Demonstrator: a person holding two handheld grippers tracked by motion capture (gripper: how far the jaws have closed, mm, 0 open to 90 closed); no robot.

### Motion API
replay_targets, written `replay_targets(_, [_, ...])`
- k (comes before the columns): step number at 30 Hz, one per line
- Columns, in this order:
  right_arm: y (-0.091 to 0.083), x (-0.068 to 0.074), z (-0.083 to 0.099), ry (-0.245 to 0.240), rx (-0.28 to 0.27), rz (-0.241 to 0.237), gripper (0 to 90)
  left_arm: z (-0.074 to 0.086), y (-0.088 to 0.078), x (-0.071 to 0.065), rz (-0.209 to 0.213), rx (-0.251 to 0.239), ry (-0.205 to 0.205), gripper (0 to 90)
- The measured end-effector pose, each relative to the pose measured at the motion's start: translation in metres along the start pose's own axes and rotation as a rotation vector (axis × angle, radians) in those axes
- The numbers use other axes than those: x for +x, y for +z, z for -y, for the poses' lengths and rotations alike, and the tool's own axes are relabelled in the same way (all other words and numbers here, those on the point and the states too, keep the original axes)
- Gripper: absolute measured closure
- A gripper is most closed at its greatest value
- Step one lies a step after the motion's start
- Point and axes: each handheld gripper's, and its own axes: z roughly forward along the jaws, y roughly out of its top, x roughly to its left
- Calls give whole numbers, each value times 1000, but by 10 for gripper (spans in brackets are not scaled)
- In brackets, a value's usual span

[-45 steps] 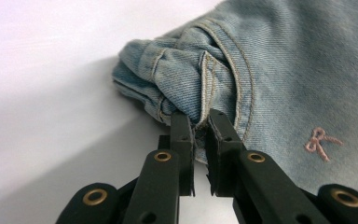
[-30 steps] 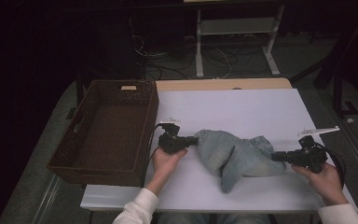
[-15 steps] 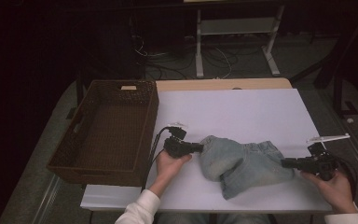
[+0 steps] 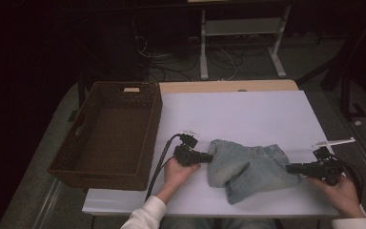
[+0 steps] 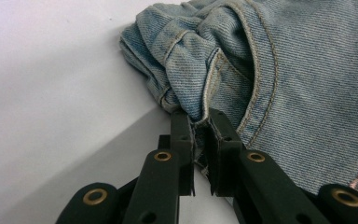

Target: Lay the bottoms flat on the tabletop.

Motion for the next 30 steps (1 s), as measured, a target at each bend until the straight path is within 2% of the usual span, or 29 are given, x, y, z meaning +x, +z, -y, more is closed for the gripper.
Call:
replay_targets(7, [-3,-2,-6,-3,-64,18,605,0,1,1,7,1,-2,818])
replay_targets(10, [-4,-5,-13,9,-110,9,554,0,1,2,9,0,-3,817])
replay_targets(15, [0,-12,-27,11,-133,26,485,0,1,2,11,0,-1,816])
replay_targets(18, [6,-16,-37,21,-133,15,432,0,1,2,11,-1,0,815])
replay_targets(22, [17,-15,-46,16,-105,10,380,0,1,3,14,-2,-2,814])
replay_targets(25, [25,-16,-51,10,-73,25,361,0,1,3,13,-4,-2,813])
replay_targets(30, [37,-20,-56,24,-28,17,358,0,1,3,12,-4,1,809])
